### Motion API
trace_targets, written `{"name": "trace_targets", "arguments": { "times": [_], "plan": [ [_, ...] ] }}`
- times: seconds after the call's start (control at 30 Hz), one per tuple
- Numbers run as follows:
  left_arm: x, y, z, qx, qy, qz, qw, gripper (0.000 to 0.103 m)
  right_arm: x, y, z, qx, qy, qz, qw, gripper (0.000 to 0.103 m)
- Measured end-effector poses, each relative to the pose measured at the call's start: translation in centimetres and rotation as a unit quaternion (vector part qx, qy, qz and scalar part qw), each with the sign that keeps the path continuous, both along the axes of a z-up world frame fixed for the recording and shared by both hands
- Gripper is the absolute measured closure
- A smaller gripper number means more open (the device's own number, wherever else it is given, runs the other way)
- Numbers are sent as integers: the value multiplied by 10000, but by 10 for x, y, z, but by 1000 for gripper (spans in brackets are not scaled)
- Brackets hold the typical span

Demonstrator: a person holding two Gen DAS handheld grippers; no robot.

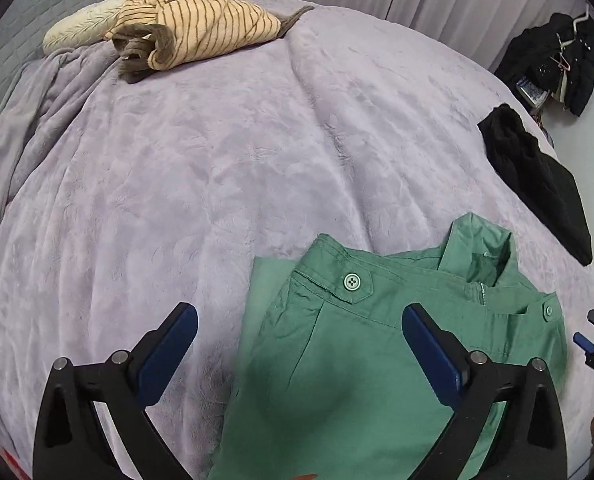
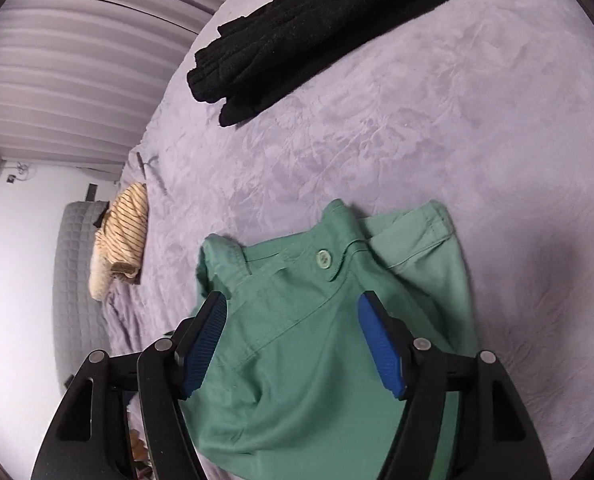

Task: Fold large clothes
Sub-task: 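Lift the hem with both grippers and fold it up toward the collar, then lay the folded hem down with both grippers and press it flat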

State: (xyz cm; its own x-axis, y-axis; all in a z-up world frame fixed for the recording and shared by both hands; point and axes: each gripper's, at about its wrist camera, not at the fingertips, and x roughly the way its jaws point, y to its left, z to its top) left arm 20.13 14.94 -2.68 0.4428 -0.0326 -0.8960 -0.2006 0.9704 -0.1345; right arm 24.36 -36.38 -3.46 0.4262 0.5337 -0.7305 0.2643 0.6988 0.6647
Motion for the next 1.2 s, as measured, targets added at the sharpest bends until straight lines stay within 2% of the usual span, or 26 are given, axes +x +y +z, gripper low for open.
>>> {"name": "trace_targets", "arguments": {
  "times": [0.1,0.17,0.27,0.33,0.37,0.4,0.43,0.47,0.53,0.6,0.63,0.73,0.77,0.83,0.87,0.9,0.93,1.0,1.1,1.2],
  "plan": [
    [14,-13,-26,50,314,-206,9993,1,6,7,-8,-538,147,265,9981,30],
    [26,-23,-48,205,492,-307,9981,1,14,21,-17,-1139,237,573,9916,30],
    [44,-33,-70,473,554,-399,9965,1,24,38,-36,-1861,392,906,9776,31],
    [55,-38,-83,378,642,-462,9962,18,28,42,-49,-1986,453,985,9741,32],
    [59,-43,-89,404,742,-506,9951,41,28,44,-53,-2071,502,1011,9718,42],
    [61,-47,-92,493,789,-549,9942,68,28,47,-56,-2135,510,1083,9696,77],
    [60,-50,-91,641,723,-557,9938,77,27,51,-56,-2117,448,1216,9687,95],
    [57,-51,-86,852,606,-488,9933,83,25,55,-52,-2210,368,1290,9660,96],
    [50,-36,-75,691,338,-296,9966,83,18,62,-32,-2423,-55,1407,9599,97],
    [51,-20,-81,316,415,-198,9984,83,15,59,-19,-2523,-338,1453,9561,97],
    [52,-15,-89,216,488,-174,9984,83,17,55,-22,-2498,-333,1479,9564,97],
    [54,-27,-103,574,502,-422,9962,80,29,36,-56,-2313,89,1217,9652,96],
    [53,-31,-105,764,477,-438,9950,75,30,33,-68,-2183,217,1149,9688,97],
    [52,-32,-102,806,465,-373,9950,71,29,25,-79,-1933,251,919,9765,97],
    [50,-29,-97,803,472,-309,9952,66,28,24,-80,-1878,283,855,9781,97],
    [47,-25,-88,812,449,-281,9953,58,25,21,-76,-1807,286,819,9797,91],
    [42,-22,-78,839,383,-279,9954,55,22,17,-72,-1780,329,788,9803,89],
    [33,-18,-56,753,210,-382,9962,55,12,9,-57,-1852,369,672,9797,86],
    [7,-11,-29,594,87,-510,9969,55,-15,7,-21,-2058,51,583,9768,86],
    [-23,-16,-25,467,196,-614,9968,55,-42,27,2,-1949,-225,948,9760,86]
  ]
}}
